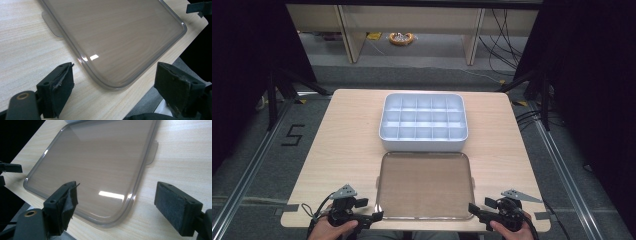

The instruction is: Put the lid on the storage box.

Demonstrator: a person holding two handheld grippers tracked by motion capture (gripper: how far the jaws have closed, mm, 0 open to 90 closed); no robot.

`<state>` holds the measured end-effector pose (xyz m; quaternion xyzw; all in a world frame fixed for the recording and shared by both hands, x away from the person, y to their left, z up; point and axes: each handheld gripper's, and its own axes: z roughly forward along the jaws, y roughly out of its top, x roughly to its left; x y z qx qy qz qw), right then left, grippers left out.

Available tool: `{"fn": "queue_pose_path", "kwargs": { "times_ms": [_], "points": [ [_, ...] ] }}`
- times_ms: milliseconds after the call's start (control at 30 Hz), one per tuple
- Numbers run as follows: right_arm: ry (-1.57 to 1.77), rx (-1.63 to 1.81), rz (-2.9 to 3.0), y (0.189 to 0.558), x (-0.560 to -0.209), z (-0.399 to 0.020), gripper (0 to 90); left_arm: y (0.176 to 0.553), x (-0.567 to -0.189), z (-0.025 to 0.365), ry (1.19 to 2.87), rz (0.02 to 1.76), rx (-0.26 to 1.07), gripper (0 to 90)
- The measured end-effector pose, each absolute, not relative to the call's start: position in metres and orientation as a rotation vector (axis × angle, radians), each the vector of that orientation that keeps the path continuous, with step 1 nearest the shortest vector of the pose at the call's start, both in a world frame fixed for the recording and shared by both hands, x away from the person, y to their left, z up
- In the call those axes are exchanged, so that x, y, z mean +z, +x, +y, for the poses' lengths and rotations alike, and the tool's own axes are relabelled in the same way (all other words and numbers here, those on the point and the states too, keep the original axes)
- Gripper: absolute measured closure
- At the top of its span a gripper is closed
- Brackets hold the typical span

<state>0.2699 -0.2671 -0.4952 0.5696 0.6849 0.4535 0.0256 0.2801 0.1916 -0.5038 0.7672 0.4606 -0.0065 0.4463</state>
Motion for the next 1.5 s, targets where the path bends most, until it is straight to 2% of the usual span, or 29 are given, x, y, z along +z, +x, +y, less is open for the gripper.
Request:
{"fn": "queue_pose_path", "kwargs": {
  "times_ms": [133,167,567,933,1000,1100,1200,1500],
  "points": [
    [1.786,1.422,2.129,0.271,-0.497,-0.267,21.2,0.282,-0.506,0.188,1.874,1.167,-0.044,15.2],
    [1.702,1.417,2.141,0.275,-0.501,-0.270,21.6,0.282,-0.506,0.186,1.875,1.166,-0.045,15.4],
    [1.827,1.365,2.104,0.287,-0.504,-0.256,27.6,0.293,-0.512,0.185,1.836,1.234,-0.018,29.6],
    [1.791,1.354,2.129,0.300,-0.510,-0.250,27.6,0.298,-0.515,0.174,1.889,1.236,0.019,32.6],
    [1.878,1.346,2.112,0.300,-0.509,-0.246,26.9,0.302,-0.515,0.174,1.900,1.238,0.043,36.1],
    [1.809,1.346,2.119,0.304,-0.513,-0.248,26.9,0.304,-0.515,0.174,1.881,1.256,0.044,38.0],
    [1.838,1.371,2.104,0.305,-0.512,-0.250,27.1,0.309,-0.516,0.174,1.870,1.286,0.080,44.5],
    [1.904,1.426,2.063,0.306,-0.513,-0.251,24.7,0.312,-0.517,0.176,1.875,1.294,0.117,53.2]
  ]
}}
